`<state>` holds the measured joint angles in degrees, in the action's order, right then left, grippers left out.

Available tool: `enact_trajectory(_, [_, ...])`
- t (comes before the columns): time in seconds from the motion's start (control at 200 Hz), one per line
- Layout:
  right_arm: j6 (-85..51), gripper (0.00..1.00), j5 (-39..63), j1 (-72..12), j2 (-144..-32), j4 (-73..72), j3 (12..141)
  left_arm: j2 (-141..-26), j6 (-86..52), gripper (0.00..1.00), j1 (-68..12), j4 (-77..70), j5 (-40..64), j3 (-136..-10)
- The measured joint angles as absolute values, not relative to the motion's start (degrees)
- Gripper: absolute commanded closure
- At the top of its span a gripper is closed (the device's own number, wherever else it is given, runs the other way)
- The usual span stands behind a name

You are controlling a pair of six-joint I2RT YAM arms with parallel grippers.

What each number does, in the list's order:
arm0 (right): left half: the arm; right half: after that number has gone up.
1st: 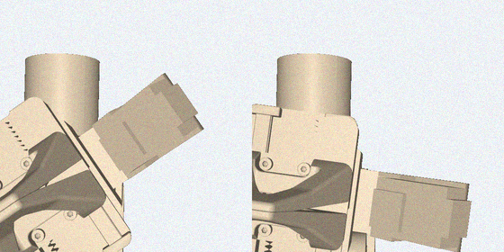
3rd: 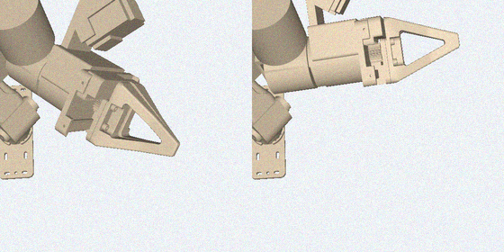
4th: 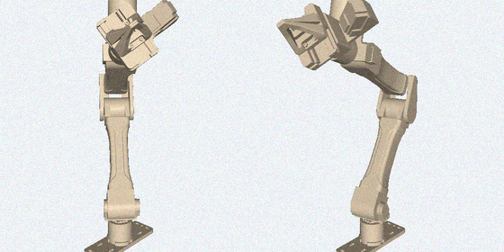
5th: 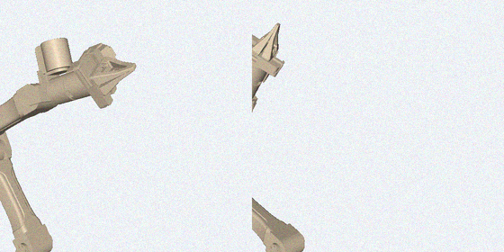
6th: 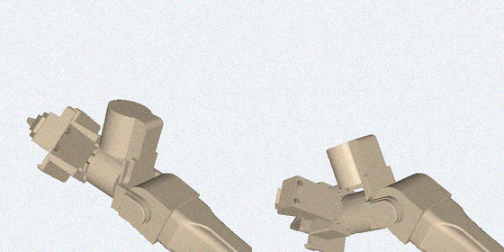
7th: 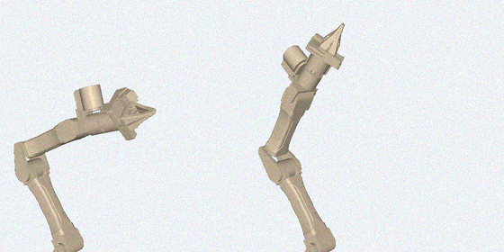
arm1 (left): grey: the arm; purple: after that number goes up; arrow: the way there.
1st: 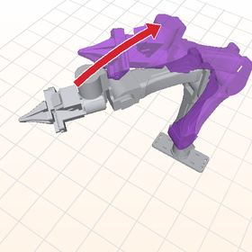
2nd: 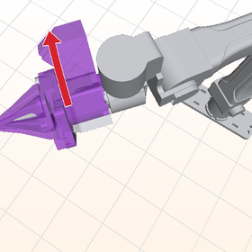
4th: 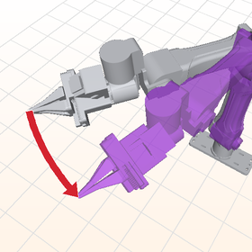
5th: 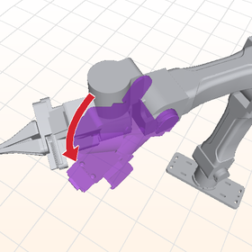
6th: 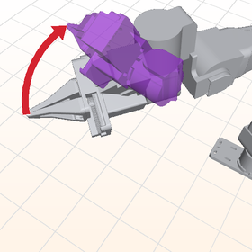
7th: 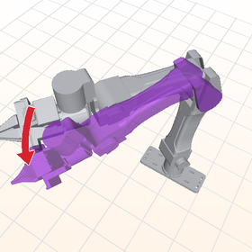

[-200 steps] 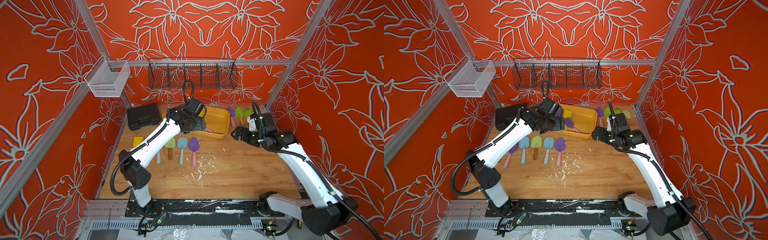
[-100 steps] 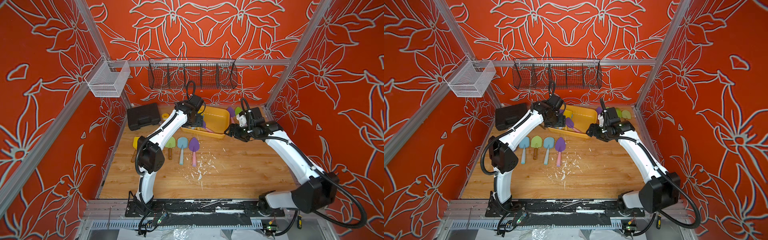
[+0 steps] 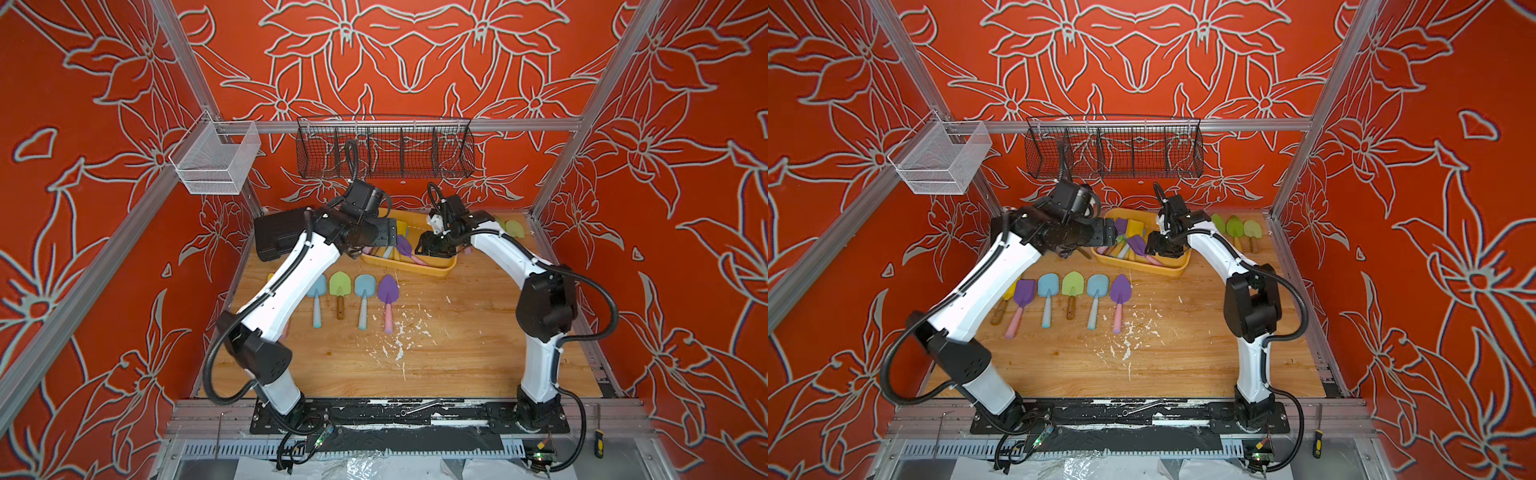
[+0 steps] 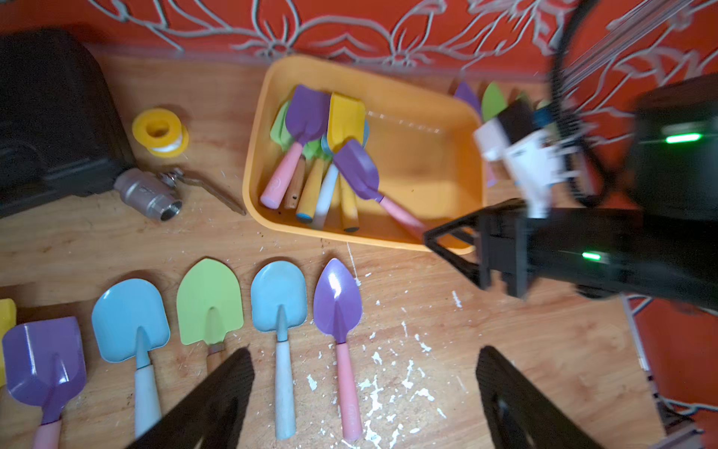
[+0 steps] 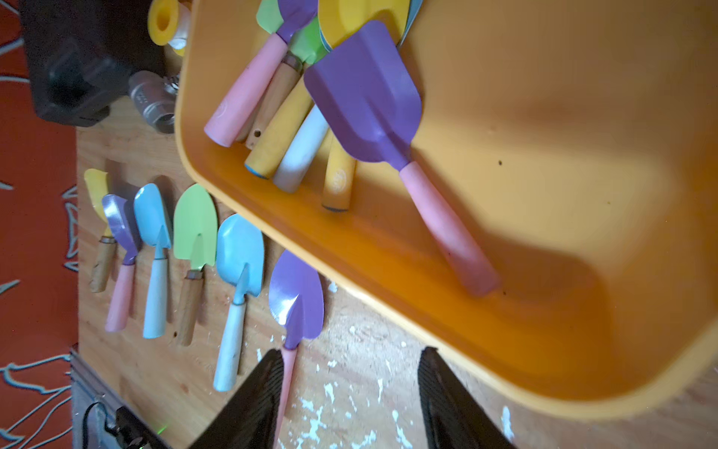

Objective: Take the shovel out of the storage box
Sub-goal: Pick up the shovel from the storage box.

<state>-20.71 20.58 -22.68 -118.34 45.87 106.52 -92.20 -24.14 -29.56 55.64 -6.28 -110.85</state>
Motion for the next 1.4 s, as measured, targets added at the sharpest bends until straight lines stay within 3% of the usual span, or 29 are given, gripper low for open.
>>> enact_trajectory(0.435, [-13.91, 0.50, 12.80, -24.12, -140.70, 52.95, 128.73, -73.41, -22.31, 0.05, -29.56, 50.30, -10.76, -99.35])
enact_trajectory(0.886, [-12.43, 0.59, 9.30, -24.45, -146.89, 56.66, 136.22, -69.08, -20.67, 0.05, -29.56, 50.30, -14.55, -98.41])
enact_trajectory(1.081, [-11.33, 0.73, 7.14, -25.10, -146.96, 56.77, 136.22, -68.62, -20.34, 0.05, -29.56, 50.46, -15.42, -97.49])
enact_trajectory(1.266, [-11.62, 0.97, 3.49, -25.26, -147.98, 57.74, 137.88, -68.34, -20.16, 0.04, -29.56, 50.43, -15.86, -96.77])
enact_trajectory(1.401, [-12.27, 1.00, 1.93, -25.28, -148.62, 58.15, 139.33, -66.83, -19.77, 0.04, -29.56, 49.93, -16.16, -95.20])
